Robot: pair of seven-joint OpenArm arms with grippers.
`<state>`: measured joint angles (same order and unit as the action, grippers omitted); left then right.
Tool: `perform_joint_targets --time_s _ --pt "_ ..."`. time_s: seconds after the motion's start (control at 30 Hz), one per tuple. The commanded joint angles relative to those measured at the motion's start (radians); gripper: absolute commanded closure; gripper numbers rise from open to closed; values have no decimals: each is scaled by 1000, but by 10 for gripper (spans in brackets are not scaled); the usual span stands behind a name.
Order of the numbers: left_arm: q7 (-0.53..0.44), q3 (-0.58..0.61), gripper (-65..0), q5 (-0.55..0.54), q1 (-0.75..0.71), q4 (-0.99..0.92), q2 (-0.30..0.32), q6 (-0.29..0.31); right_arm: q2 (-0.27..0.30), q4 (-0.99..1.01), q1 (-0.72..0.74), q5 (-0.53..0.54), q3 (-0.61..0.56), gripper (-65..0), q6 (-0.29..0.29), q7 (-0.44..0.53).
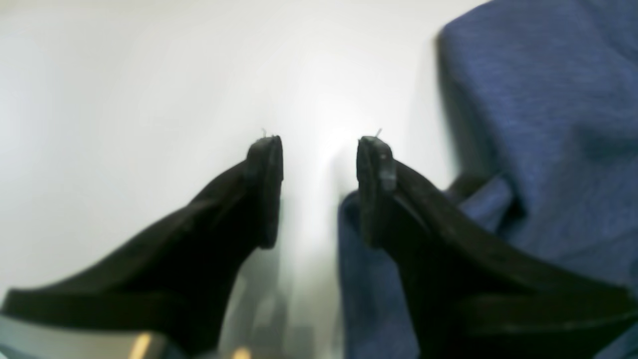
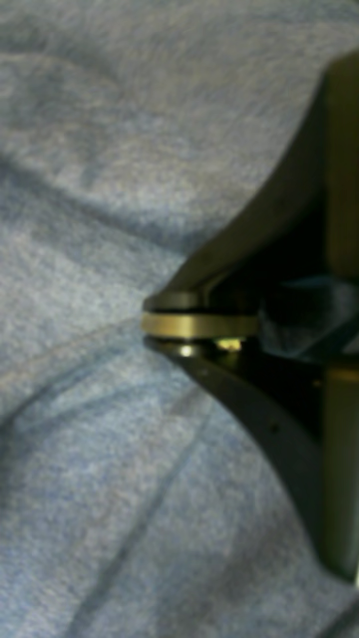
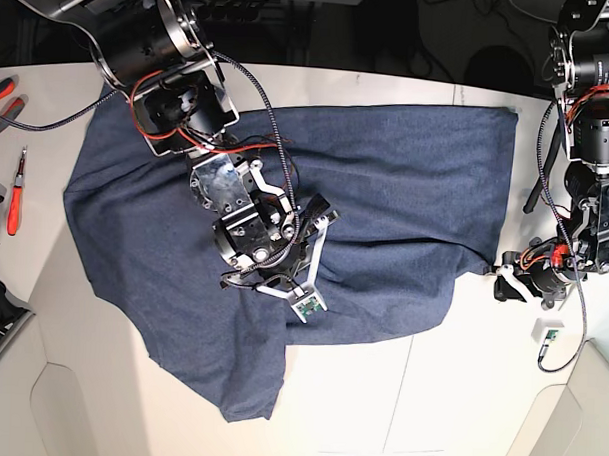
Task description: Layout the t-shirt on the table in an organized manner, then fold the t-shirt properly
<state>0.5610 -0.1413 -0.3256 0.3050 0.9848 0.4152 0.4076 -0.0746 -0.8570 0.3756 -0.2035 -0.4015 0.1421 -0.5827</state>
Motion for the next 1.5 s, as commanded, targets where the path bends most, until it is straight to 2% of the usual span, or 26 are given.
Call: perform_joint_targets --time_s 0.0,0.1,0.17,0.27,0.43,0.57,0.73,0.83,0.9,1.03,1.17,1.47 --pt "-18 -5 -284 -12 24 -3 16 13 30 -2 -25 -24 2 0 -4 -118" --pt "-53 -3 -284 -34 25 -39 17 49 47 -44 -53 -21 2 0 -4 -118" --pt "-81 -3 -284 -43 26 -40 17 50 46 -62 -64 -13 2 0 -2 -118" --pt "-95 -3 -284 -60 50 -40 8 61 47 -74 -69 15 2 0 50 -118" --pt "-92 1 -284 -34 114 -56 -44 68 46 -74 -69 47 2 0 118 -118" --pt "-101 55 -284 14 169 -164 -75 42 47 -74 -69 54 2 0 124 -118" --pt "-146 158 -284 63 216 -316 -86 -21 47 -74 -69 54 2 0 124 -117" --pt "-138 189 -284 52 215 -318 -86 -16 47 -74 -69 54 2 0 124 -117" --pt "-118 190 -284 21 215 -316 -91 44 47 -74 -69 54 2 0 124 -117" --pt "-84 190 -284 -126 215 -315 -120 203 47 -74 -69 54 2 0 124 -117" --pt "-71 190 -284 -237 216 -315 -153 291 47 -74 -69 54 2 0 124 -117" --pt "-10 190 -284 -374 215 -315 -188 291 47 -74 -69 54 2 0 124 -113"
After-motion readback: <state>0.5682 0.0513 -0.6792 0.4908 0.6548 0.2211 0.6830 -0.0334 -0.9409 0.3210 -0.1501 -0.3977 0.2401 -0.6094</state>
